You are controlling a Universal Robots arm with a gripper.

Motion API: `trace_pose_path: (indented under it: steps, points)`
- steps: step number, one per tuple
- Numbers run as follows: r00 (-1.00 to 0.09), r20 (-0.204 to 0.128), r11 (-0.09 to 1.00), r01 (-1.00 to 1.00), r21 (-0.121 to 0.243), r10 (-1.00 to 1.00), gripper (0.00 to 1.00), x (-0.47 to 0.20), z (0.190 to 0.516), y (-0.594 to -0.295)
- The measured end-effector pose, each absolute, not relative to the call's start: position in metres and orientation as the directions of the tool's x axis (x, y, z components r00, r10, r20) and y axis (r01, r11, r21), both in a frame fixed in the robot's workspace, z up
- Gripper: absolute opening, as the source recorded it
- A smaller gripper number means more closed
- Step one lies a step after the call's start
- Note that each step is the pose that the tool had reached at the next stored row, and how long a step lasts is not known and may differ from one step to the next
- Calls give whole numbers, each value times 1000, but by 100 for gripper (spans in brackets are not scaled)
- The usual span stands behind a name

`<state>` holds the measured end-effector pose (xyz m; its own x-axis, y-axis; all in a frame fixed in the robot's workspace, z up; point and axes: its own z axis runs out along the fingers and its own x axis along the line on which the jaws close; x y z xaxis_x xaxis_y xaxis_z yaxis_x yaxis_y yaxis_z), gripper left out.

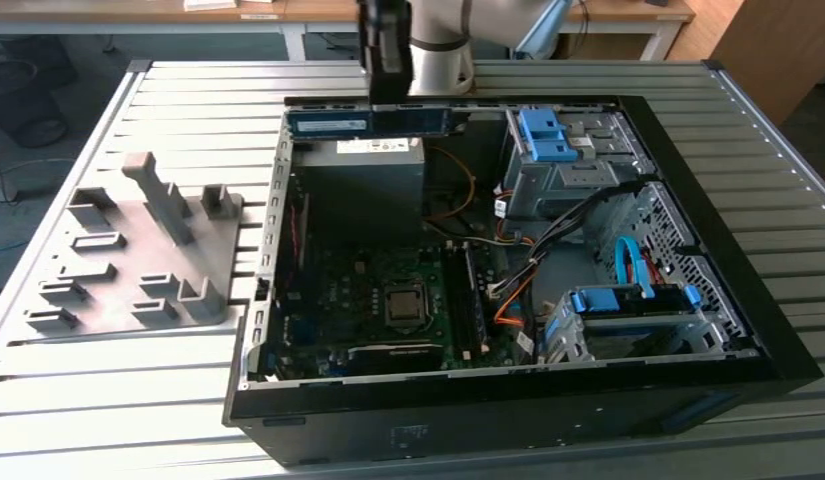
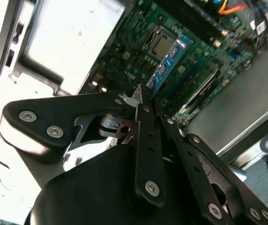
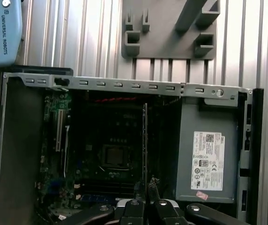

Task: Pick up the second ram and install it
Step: 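Pick up the second ram and move it above second insertion slot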

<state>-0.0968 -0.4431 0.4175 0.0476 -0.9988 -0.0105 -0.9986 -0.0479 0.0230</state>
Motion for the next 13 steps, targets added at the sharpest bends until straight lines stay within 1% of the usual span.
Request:
trace_pose_path:
  steps: [13]
  points:
    - [48, -11, -48, -999, 23, -999, 14, -66, 394, -443]
